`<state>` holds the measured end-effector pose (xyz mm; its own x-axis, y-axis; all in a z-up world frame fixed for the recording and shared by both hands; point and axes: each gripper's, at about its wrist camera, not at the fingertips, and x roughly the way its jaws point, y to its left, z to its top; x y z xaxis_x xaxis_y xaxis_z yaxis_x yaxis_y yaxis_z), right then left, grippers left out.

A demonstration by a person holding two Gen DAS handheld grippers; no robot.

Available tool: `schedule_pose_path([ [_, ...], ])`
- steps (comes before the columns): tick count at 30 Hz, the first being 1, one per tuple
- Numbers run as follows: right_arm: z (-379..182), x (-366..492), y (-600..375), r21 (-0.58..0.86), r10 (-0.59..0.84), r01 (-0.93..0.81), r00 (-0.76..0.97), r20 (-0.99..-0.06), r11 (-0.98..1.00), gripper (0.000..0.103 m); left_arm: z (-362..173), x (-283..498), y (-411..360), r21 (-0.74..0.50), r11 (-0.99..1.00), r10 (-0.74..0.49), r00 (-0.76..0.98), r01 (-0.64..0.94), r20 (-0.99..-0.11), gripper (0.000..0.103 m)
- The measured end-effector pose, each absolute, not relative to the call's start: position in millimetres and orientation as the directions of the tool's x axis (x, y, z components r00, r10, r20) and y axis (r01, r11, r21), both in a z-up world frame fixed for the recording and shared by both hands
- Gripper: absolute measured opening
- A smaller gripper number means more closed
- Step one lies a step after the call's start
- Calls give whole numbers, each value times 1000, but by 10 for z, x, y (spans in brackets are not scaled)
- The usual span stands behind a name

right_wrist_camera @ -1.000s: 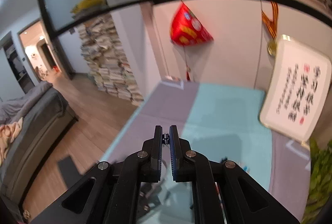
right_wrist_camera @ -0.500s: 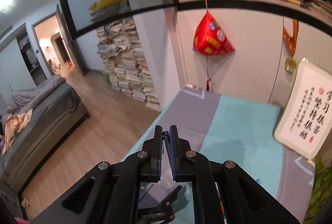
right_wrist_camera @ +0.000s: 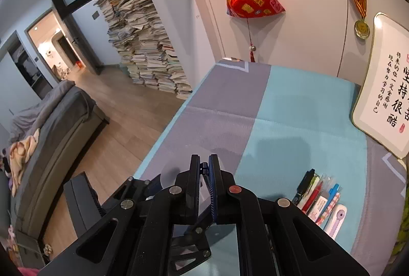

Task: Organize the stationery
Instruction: 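Carry the ruler over the cup with the right gripper and drop it in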

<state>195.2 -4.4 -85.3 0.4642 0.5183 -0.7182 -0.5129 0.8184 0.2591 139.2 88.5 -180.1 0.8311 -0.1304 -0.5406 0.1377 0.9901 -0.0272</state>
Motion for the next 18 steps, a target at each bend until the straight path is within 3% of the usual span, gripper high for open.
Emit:
schedule_pose_path([
  [18, -978, 1935, 94, 270, 532, -536, 427, -731, 800, 8, -1800, 1393, 886, -28, 990, -131, 830, 138, -543, 69],
])
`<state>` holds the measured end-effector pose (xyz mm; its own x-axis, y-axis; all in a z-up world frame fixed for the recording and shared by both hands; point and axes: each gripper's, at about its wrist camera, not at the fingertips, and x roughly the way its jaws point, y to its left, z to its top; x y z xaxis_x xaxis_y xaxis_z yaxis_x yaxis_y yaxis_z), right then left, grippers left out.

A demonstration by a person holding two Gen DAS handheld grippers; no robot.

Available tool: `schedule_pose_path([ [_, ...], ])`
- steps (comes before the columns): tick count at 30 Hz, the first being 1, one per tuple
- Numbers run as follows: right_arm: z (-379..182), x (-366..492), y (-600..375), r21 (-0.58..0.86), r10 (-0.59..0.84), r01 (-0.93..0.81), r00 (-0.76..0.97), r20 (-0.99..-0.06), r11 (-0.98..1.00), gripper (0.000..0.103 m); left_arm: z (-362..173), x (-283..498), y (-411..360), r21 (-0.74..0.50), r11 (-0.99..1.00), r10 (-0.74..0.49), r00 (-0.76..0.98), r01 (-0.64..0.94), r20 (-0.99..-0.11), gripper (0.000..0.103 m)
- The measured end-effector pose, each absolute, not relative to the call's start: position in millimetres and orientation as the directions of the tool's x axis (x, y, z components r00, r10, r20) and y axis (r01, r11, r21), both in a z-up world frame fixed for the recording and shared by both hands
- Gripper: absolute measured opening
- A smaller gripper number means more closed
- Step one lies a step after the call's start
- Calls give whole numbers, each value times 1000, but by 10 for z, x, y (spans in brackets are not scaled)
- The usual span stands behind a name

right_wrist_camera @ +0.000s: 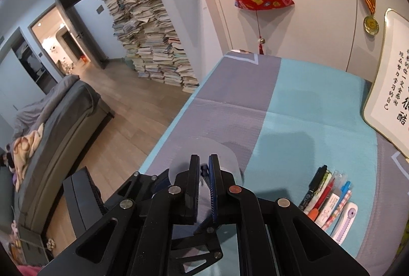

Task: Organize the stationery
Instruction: 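Carry the ruler over the cup with the right gripper and drop it in, then return the right gripper to the pile and grasp a black marker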

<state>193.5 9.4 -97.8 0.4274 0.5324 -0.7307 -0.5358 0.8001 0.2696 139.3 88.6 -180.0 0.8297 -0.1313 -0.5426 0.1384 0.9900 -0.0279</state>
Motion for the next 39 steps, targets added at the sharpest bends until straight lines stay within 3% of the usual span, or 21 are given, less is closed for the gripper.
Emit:
schedule_pose_path([
  [11, -899, 1971, -406, 277, 490, -441, 501, -713, 854, 8, -1805, 1394, 885, -26, 990, -130, 828, 138, -545, 69],
  [18, -1321, 2316, -879, 201, 283, -212, 497, -821, 956, 8, -1805, 1393, 888, -25, 990, -129, 828, 138, -545, 69],
  [22, -1589, 2520, -979, 229, 275, -157, 422, -864, 961, 8, -1805, 1390, 893, -25, 990, -130, 828, 139, -546, 69],
  [39, -1870, 2962, -774, 123, 179, -171, 363, -915, 978, 8, -1803, 1388, 891, -24, 990, -129, 828, 139, -546, 69],
])
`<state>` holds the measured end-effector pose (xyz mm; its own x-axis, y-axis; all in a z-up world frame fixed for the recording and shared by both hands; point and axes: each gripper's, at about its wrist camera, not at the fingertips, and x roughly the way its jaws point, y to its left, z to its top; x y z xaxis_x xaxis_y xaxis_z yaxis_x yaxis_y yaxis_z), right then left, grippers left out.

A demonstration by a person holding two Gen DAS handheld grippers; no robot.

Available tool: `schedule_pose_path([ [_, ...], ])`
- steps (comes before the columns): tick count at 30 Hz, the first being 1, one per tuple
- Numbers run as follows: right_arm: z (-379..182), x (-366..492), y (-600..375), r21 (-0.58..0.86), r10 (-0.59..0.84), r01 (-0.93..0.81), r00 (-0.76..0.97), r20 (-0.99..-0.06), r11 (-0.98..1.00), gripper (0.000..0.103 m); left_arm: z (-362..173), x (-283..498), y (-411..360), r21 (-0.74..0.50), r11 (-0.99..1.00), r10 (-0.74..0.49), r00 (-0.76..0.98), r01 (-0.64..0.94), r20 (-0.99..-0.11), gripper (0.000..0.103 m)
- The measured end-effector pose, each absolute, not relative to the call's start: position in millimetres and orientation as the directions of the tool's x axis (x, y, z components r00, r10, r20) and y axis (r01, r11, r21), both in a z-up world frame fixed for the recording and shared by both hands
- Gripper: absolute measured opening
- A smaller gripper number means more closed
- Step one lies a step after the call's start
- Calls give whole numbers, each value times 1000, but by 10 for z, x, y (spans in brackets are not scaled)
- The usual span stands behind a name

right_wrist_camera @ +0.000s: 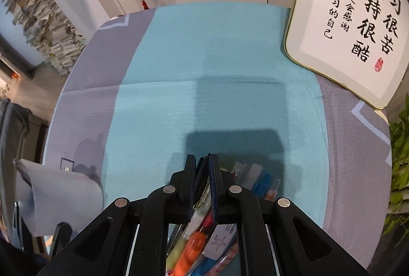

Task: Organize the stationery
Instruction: 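Return the right gripper to the pile and grasp a black marker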

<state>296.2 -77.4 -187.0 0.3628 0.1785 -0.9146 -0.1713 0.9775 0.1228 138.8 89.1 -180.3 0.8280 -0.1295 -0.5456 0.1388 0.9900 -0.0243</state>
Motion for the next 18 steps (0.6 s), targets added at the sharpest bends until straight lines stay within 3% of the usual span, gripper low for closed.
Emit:
schedule_pose_path([
  [7, -1945, 3058, -786, 128, 180, -171, 334, -925, 977, 10, -1797, 1385, 903, -24, 990, -129, 825, 139, -550, 69],
  [11, -1981, 3012, -741, 183, 236, -192, 306, -922, 964, 33, -1801, 1381, 900, -24, 990, -129, 824, 139, -551, 69],
  [12, -1982, 2997, -710, 183, 239, -202, 300, -924, 962, 34, -1799, 1374, 904, -23, 990, -129, 824, 139, -552, 69],
  [15, -1985, 2949, -598, 140, 210, -234, 309, -927, 962, 34, -1797, 1368, 905, -23, 990, -129, 823, 140, -553, 69],
  [18, -1989, 2922, -534, 87, 166, -247, 322, -932, 965, 18, -1797, 1368, 903, -23, 990, -129, 823, 140, -553, 69],
])
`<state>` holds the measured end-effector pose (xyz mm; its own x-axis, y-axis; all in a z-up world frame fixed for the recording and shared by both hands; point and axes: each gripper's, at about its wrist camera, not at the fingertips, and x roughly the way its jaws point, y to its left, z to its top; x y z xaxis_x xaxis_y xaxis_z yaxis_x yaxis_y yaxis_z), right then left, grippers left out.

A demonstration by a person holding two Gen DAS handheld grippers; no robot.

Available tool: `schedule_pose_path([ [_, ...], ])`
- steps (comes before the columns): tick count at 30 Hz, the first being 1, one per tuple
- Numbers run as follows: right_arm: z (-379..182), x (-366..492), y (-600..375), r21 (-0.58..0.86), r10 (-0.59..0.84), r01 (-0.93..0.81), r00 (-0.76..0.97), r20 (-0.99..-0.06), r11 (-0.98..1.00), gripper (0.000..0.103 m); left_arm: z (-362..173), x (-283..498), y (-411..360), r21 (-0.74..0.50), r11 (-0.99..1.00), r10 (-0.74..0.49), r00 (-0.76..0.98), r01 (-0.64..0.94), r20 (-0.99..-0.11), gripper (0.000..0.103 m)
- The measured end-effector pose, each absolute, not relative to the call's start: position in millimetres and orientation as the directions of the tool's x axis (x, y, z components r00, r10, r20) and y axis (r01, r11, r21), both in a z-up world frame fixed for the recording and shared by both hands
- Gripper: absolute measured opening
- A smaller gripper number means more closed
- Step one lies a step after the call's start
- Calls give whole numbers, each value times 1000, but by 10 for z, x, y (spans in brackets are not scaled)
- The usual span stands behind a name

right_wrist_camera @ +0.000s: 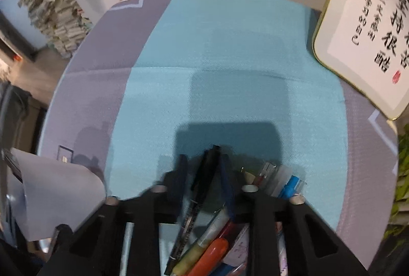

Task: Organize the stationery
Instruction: 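Return the right gripper to the pile and grasp a black marker, then lift the black marker with the right gripper and lower it into the cup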

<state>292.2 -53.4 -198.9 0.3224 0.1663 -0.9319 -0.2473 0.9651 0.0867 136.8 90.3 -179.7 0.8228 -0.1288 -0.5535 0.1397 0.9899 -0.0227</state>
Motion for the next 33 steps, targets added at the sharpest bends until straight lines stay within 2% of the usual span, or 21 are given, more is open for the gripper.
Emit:
schedule_pose_path([
  [7, -1513, 2642, -596, 191, 294, -274, 409, -864, 943, 12, -1797, 1375, 900, -22, 990, -129, 823, 140, -553, 69],
  [11, -1043, 2283, -517, 145, 323, -352, 523, -789, 925, 12, -1794, 1371, 903, -22, 990, -128, 823, 140, -553, 69],
  [23, -179, 1707, -322, 111, 428, -465, 661, -616, 878, 11, -1794, 1380, 902, -22, 990, -129, 823, 140, -554, 69],
  [29, -14, 1559, -190, 120, 493, -530, 648, -581, 839, 11, -1795, 1384, 903, -23, 990, -129, 823, 140, -554, 69],
  [33, -117, 1587, -42, 111, 497, -551, 626, -601, 827, 11, -1792, 1377, 907, -23, 990, -129, 823, 140, -554, 69],
])
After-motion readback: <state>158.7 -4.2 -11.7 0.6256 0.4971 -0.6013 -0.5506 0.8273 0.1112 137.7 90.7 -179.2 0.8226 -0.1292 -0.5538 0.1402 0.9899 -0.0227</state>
